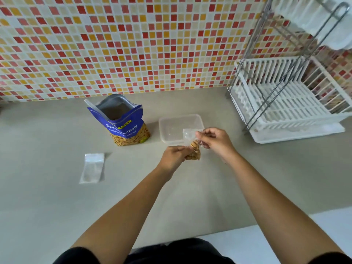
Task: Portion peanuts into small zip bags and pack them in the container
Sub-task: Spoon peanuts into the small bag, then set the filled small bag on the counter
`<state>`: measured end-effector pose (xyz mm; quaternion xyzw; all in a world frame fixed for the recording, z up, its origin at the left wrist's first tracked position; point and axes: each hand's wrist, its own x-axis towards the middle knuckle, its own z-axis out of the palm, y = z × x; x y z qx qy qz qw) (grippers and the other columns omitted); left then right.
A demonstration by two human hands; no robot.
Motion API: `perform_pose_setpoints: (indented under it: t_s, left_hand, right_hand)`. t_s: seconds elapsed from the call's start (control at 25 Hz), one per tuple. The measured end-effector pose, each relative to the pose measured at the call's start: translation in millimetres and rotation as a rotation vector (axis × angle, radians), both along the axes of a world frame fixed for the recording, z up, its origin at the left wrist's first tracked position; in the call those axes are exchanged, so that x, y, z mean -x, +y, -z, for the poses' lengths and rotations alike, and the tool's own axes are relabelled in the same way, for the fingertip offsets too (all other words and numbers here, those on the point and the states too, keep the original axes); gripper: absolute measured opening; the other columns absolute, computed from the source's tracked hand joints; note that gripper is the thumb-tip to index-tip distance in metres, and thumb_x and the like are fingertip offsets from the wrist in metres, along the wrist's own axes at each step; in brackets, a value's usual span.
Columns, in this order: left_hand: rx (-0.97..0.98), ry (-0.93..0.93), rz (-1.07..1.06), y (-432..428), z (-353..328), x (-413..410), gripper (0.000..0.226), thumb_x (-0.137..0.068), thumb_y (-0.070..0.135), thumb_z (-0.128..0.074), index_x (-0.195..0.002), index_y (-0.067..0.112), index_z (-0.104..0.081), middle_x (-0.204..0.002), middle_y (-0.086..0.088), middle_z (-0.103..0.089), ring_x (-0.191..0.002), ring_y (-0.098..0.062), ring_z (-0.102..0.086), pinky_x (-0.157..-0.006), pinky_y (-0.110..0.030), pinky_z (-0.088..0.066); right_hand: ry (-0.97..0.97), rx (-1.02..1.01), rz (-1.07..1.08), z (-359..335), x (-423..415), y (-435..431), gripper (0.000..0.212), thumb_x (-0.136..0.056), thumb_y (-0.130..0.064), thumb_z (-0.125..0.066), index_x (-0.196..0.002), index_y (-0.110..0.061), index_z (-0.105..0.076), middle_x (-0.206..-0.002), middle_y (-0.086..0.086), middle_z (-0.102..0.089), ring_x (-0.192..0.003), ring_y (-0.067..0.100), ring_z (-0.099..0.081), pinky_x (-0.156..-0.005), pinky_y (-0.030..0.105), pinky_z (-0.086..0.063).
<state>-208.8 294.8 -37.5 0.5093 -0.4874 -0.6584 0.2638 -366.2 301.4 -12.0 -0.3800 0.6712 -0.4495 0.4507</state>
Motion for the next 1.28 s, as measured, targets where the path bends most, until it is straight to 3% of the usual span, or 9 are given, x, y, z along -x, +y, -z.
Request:
perform_pose_setpoints:
  t_s: [0.2,0.32,0.4,0.64,0.76,0.92,1.16,1.28]
  left_hand:
    - [-0.058,-0.19,-0.029,19,37,26,0.014,-0.078,0.024,-0.068,-0.064,0.021,-0.067,-0.074,-0.004,-0.067,-0.071,-0.019,-0.059,-0.073,-0.035,-0.052]
    - [-0.005,-0.327,-0.055,25,50,35,0.012,-0.079,0.021,-0.07,-0.072,0.016,-0.063,-0.076,-0.007,-0.067,-0.068,-0.021,-0.061,-0.06,-0.021,-0.051]
    - [0.09,-0.476,-0.04,24,53,37,0.013,-0.081,0.022,-0.067,-0.078,0.009,-0.065,-0.076,-0.01,-0.067,-0.074,-0.027,-0.064,-0.062,-0.025,-0.051]
    - [0.188,-0.746,0.009,19,54,41,0.035,-0.084,0.034,-0.062,-0.099,0.003,-0.06,-0.098,-0.016,-0.067,-0.094,-0.033,-0.062,-0.08,-0.037,-0.051]
    - [0.2,-0.766,0.022,18,51,36,0.045,-0.085,0.042,-0.059,-0.107,0.003,-0.056,-0.102,-0.016,-0.066,-0.098,-0.035,-0.06,-0.083,-0.04,-0.051]
    - [0.156,-0.655,-0.08,15,46,6,0.044,-0.084,0.046,-0.059,-0.104,0.006,-0.059,-0.098,-0.014,-0.067,-0.094,-0.033,-0.062,-0.081,-0.037,-0.052]
    - [0.213,-0.657,-0.298,11,35,-91,0.02,-0.086,0.021,-0.055,-0.094,0.004,-0.063,-0.091,-0.013,-0.069,-0.088,-0.031,-0.061,-0.073,-0.033,-0.049]
    - [0.246,-0.747,-0.401,0,31,-159,0.019,-0.086,0.016,-0.053,-0.092,0.002,-0.065,-0.091,-0.015,-0.069,-0.086,-0.032,-0.061,-0.071,-0.035,-0.048]
  right_hand:
    - [-0.038,-0.183,-0.002,52,26,12,0.005,-0.086,-0.014,-0.065,-0.09,-0.012,-0.065,-0.084,0.009,-0.067,-0.056,0.003,-0.061,-0.054,0.012,-0.048]
    - [0.155,-0.194,0.034,78,29,14,0.013,-0.084,-0.016,-0.067,-0.093,-0.007,-0.068,-0.077,0.006,-0.068,-0.066,0.014,-0.064,-0.067,0.023,-0.054]
    - [0.301,-0.181,0.018,86,25,13,0.01,-0.083,-0.02,-0.068,-0.086,-0.01,-0.07,-0.08,0.008,-0.072,-0.079,0.021,-0.068,-0.081,0.032,-0.052]
    - [0.533,-0.179,-0.001,89,16,7,0.021,-0.084,-0.02,-0.065,-0.099,-0.006,-0.069,-0.098,0.011,-0.072,-0.093,0.023,-0.066,-0.071,0.017,-0.038]
    - [0.576,-0.165,0.029,85,15,6,0.024,-0.083,-0.021,-0.066,-0.101,-0.006,-0.066,-0.097,0.011,-0.072,-0.092,0.025,-0.066,-0.072,0.021,-0.04]
    - [0.642,-0.013,0.068,67,-6,7,0.016,-0.084,-0.022,-0.062,-0.092,-0.009,-0.066,-0.083,0.01,-0.071,-0.078,0.026,-0.065,-0.069,0.024,-0.041]
    - [0.738,0.195,-0.204,77,-118,14,0.006,-0.079,-0.012,-0.063,-0.082,-0.008,-0.065,-0.08,0.01,-0.07,-0.072,0.028,-0.066,-0.064,0.03,-0.046]
    - [0.716,0.239,-0.413,89,-179,9,0.027,-0.081,-0.016,-0.054,-0.1,-0.001,-0.064,-0.098,0.02,-0.067,-0.09,0.036,-0.065,-0.078,0.034,-0.05]
